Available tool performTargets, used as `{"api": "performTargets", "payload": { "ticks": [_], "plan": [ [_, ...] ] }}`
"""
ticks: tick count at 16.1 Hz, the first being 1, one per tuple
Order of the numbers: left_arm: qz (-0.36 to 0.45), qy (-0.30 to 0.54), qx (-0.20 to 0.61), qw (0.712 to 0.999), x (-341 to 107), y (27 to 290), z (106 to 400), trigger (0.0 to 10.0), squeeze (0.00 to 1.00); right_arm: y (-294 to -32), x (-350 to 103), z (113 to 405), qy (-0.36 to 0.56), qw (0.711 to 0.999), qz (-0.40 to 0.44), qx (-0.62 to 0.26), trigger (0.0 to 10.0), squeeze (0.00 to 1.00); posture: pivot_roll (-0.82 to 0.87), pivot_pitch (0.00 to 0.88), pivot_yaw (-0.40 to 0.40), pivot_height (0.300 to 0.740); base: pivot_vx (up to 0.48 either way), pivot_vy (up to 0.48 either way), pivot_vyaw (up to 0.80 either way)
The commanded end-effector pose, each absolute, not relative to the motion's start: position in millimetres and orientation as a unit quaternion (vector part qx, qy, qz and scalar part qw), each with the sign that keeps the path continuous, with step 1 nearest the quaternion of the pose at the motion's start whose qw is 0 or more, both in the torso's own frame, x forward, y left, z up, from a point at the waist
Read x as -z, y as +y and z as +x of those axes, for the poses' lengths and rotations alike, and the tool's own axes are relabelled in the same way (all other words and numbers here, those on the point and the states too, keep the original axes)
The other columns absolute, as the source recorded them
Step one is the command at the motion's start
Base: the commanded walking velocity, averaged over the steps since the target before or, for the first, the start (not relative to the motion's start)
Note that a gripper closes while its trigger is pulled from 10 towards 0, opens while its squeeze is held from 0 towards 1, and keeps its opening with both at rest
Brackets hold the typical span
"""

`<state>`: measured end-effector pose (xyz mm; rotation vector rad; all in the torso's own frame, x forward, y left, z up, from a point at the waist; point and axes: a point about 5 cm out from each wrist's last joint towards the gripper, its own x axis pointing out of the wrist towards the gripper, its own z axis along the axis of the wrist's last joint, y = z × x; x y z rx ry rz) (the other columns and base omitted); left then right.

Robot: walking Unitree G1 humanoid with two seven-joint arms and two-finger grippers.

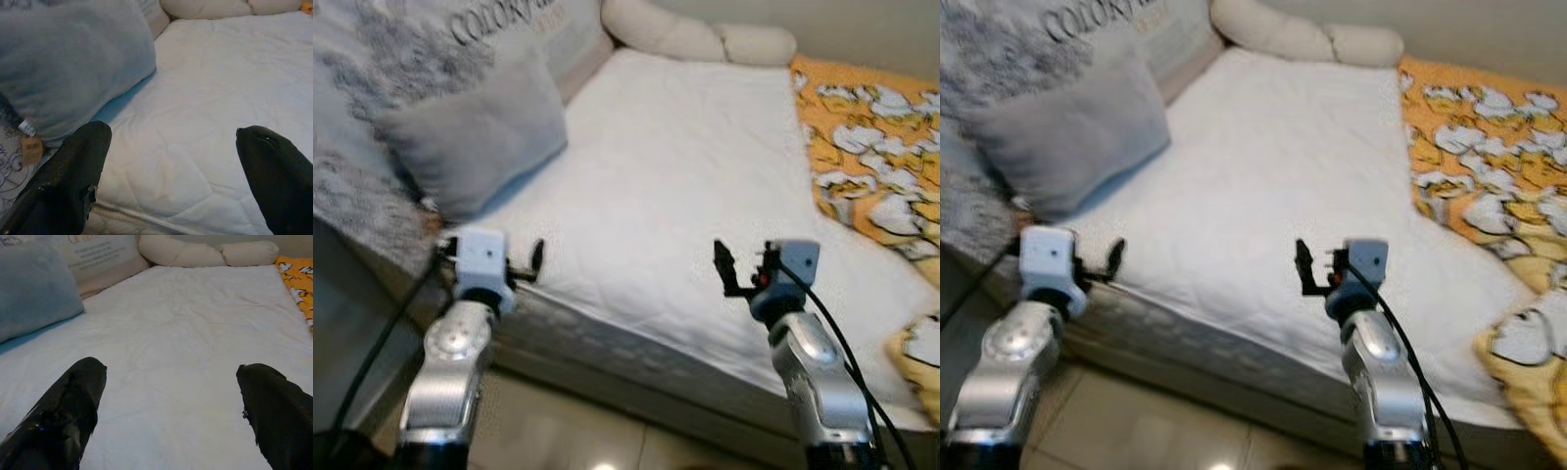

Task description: Clean up the room

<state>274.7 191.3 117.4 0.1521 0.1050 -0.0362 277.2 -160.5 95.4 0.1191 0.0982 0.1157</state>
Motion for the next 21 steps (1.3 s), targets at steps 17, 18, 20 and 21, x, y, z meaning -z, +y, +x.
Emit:
{"api": "performTargets", "payload": {
  "ticks": [17, 18, 20, 21],
  "plan": [
    [0.080, 0.054, 0.022, 0.995, -119.3, 184.1, 279.7, 10.0, 1.00, -171.7, -88.4, 278.5, 0.062, 0.996, 0.063, -0.034, 10.0, 1.00, 0.01, 0.000, 0.002, 0.740, 0.000, -0.480, 0.00],
    [0.080, 0.054, 0.022, 0.995, -119.3, 183.8, 279.8, 10.0, 1.00, -171.7, -88.6, 278.6, 0.061, 0.996, 0.063, -0.034, 10.0, 1.00, 0.01, 0.000, 0.003, 0.740, 0.000, -0.480, 0.00],
    [0.079, 0.054, 0.022, 0.995, -119.1, 183.7, 280.0, 10.0, 1.00, -170.5, -89.0, 278.7, 0.060, 0.995, 0.064, -0.041, 10.0, 1.00, 0.01, 0.000, 0.002, 0.740, 0.000, -0.480, 0.00],
    [0.079, 0.055, 0.024, 0.995, -118.8, 183.0, 280.3, 10.0, 1.00, -171.0, -88.6, 278.7, 0.061, 0.995, 0.066, -0.040, 10.0, 1.00, 0.01, 0.000, 0.003, 0.740, 0.000, -0.480, 0.00]
  ]
}}
